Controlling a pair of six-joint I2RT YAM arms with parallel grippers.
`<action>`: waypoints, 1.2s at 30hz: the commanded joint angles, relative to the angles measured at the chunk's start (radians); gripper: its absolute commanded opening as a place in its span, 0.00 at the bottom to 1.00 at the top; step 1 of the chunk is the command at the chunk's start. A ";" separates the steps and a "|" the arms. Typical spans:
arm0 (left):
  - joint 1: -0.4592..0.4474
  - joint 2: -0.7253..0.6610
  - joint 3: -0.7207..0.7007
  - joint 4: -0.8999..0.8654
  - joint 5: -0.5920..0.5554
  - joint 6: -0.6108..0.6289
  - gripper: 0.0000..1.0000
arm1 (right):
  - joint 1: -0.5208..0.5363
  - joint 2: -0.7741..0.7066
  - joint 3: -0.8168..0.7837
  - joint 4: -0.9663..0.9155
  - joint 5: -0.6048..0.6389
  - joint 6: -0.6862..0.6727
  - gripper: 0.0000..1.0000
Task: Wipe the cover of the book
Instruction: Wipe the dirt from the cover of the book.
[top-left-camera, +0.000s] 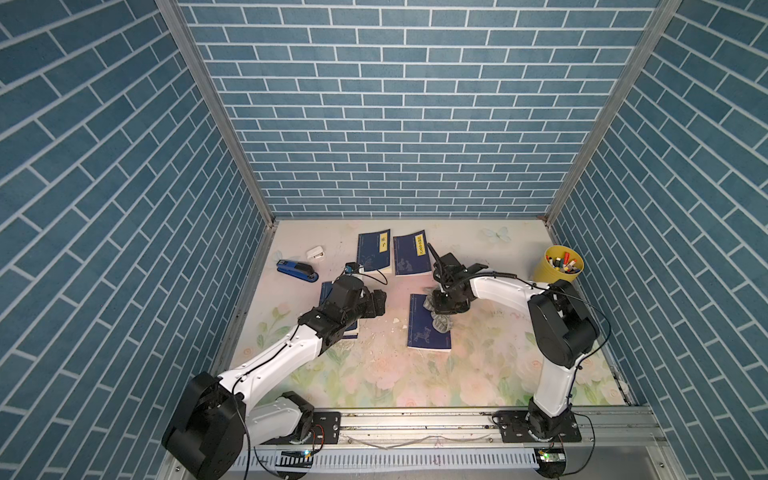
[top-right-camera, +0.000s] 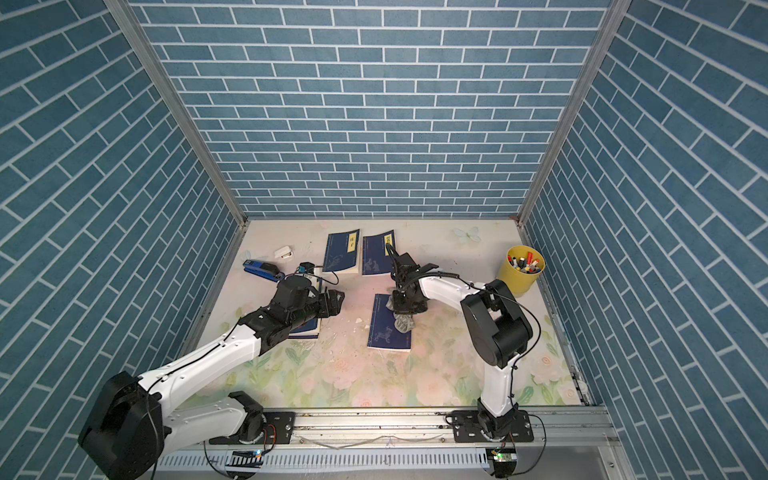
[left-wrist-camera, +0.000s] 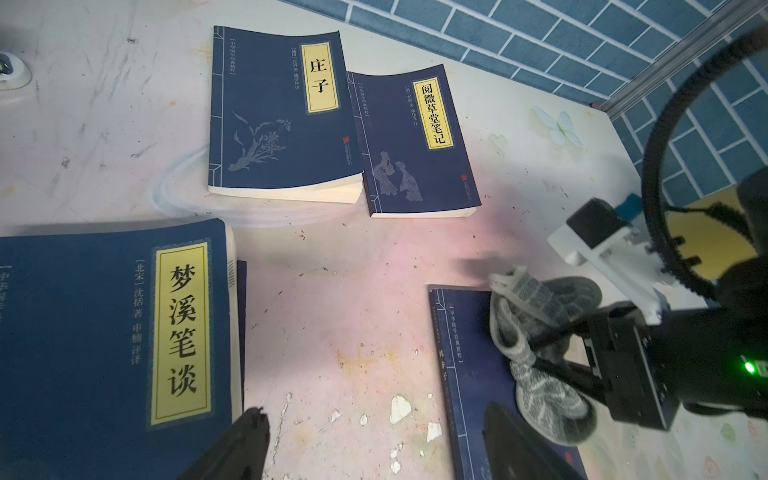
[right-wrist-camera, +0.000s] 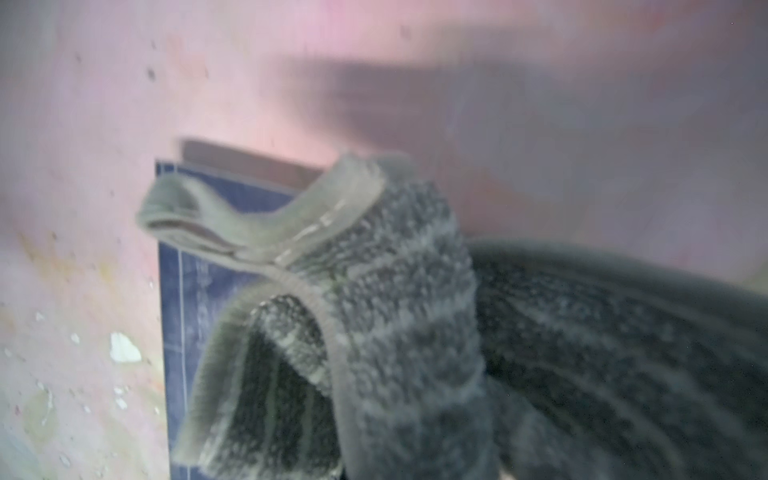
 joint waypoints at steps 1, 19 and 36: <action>0.014 0.005 -0.001 0.004 0.000 0.010 0.86 | 0.006 0.081 0.018 -0.077 0.036 -0.063 0.00; 0.068 0.122 0.041 0.055 0.088 0.057 0.86 | 0.206 -0.071 -0.206 -0.052 0.035 0.097 0.00; 0.082 0.141 0.080 0.029 0.070 0.072 0.86 | 0.113 0.157 0.179 -0.154 0.002 -0.037 0.00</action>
